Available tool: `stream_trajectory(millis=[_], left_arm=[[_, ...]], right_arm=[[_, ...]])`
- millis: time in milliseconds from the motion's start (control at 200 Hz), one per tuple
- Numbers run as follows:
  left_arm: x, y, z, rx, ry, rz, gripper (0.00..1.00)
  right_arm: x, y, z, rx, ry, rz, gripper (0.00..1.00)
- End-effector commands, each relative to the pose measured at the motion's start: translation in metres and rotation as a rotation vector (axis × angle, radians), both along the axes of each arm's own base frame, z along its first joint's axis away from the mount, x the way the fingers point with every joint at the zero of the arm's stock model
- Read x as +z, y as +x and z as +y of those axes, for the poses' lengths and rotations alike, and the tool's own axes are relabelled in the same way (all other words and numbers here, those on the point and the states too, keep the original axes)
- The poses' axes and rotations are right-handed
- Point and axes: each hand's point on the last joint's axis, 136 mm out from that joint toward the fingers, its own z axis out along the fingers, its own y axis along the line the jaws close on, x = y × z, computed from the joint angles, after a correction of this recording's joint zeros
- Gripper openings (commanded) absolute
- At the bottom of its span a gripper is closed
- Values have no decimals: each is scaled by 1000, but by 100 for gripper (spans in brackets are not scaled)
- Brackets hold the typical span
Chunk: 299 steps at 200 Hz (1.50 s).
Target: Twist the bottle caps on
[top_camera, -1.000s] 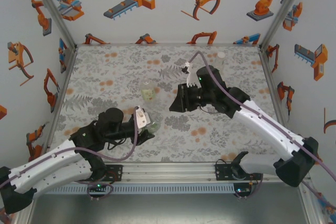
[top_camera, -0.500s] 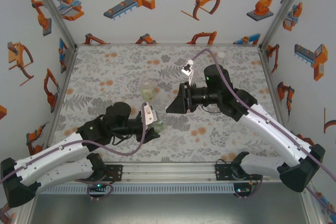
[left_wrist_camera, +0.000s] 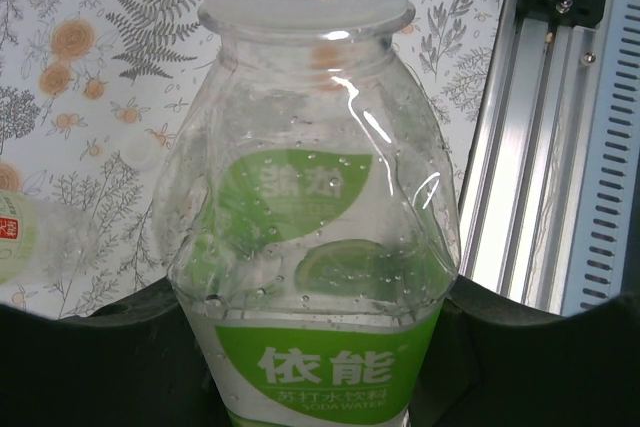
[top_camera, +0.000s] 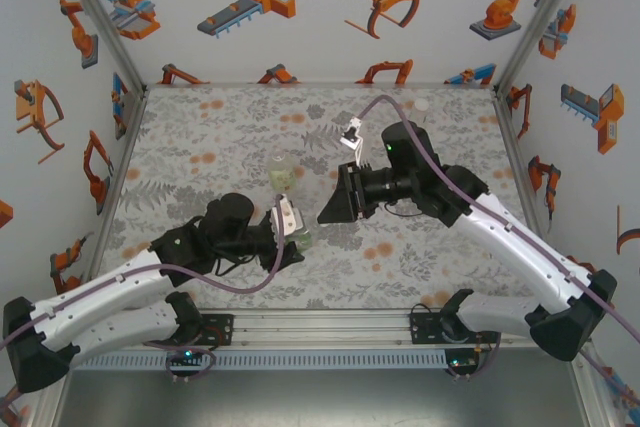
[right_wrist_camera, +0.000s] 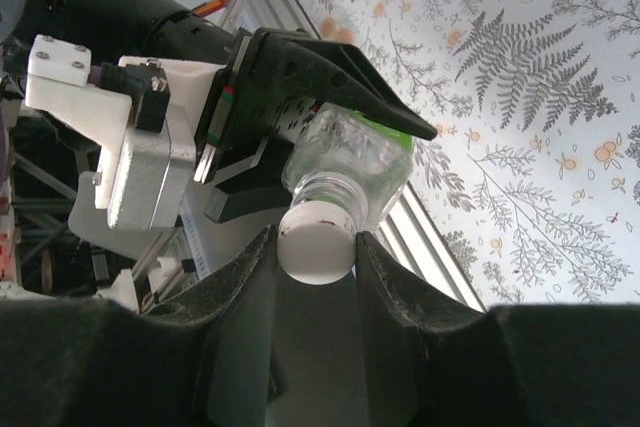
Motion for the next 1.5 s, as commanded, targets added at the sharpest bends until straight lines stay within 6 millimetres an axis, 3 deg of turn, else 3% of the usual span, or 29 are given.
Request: stream_trajectory(millis=[0,406,1157,1492], left_arm=[[16,2,-4,0,-29,-14,0],[16,0,-4,-13,-33,-11,0],[12,-5,-8,-44,-27,13,0],[13,7,-2,33,-22,-12,0]], right_arm=[[3,-7,3,29,-13,0,20],[-13,4,-4,-35,-116,-11,20],[-5,4,14,-4,-88,-22,21],[-13,3,12,-16,-128,-21,21]])
